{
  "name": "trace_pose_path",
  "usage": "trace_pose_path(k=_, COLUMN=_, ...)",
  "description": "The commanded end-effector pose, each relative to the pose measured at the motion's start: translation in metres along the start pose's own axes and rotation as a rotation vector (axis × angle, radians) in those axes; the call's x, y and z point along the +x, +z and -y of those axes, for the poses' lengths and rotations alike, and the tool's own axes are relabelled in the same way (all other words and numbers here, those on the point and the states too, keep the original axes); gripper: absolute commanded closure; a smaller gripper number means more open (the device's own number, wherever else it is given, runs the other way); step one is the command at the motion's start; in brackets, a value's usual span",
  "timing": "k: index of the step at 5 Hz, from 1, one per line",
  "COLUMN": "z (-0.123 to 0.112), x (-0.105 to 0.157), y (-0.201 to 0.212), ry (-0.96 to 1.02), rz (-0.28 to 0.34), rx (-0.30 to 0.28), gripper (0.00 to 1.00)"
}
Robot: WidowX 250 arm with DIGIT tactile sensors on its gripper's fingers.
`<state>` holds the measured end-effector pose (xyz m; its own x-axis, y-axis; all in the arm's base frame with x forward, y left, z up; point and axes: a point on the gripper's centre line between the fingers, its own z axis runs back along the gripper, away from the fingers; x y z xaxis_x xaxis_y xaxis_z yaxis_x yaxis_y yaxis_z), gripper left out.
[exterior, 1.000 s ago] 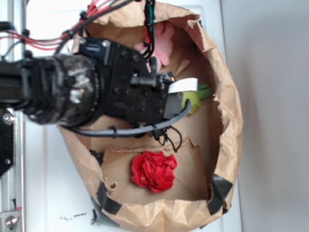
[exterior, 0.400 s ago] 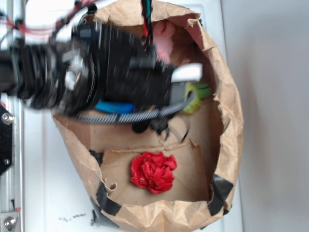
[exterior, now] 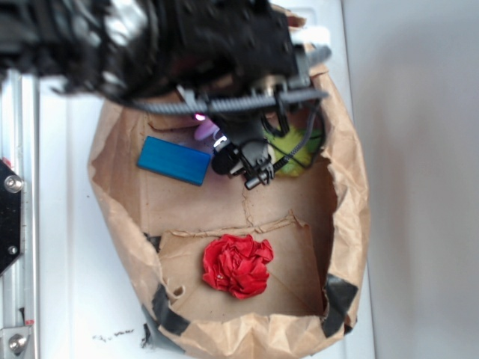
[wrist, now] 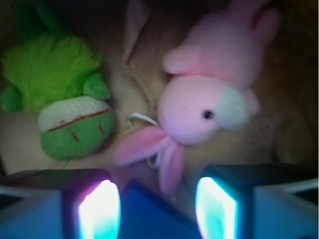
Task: Grab the pink bunny.
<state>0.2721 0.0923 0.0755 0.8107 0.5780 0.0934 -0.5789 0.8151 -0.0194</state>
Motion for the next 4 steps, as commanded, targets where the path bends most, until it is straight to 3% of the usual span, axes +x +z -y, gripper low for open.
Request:
trace_pose_path(k=1, z=-0.015, x=0.009, y=0.016, ry=0.096, rz=0.192, rx=-0.040, gripper=0.00)
trace_pose_path(k=2, z=-0.014, x=0.014, y=0.008, ry=0.186, rz=0.278, rx=0.007, gripper=0.00)
trace_pose_path(k=3, z=-0.018, x=0.024, y=0.003, ry=0.296, rz=0.301, rx=-0.001, gripper=0.00)
trace_pose_path(k=4, z=-0.018, x=0.029, y=0.002, ry=0.283, rz=0.269, rx=-0.015, gripper=0.00)
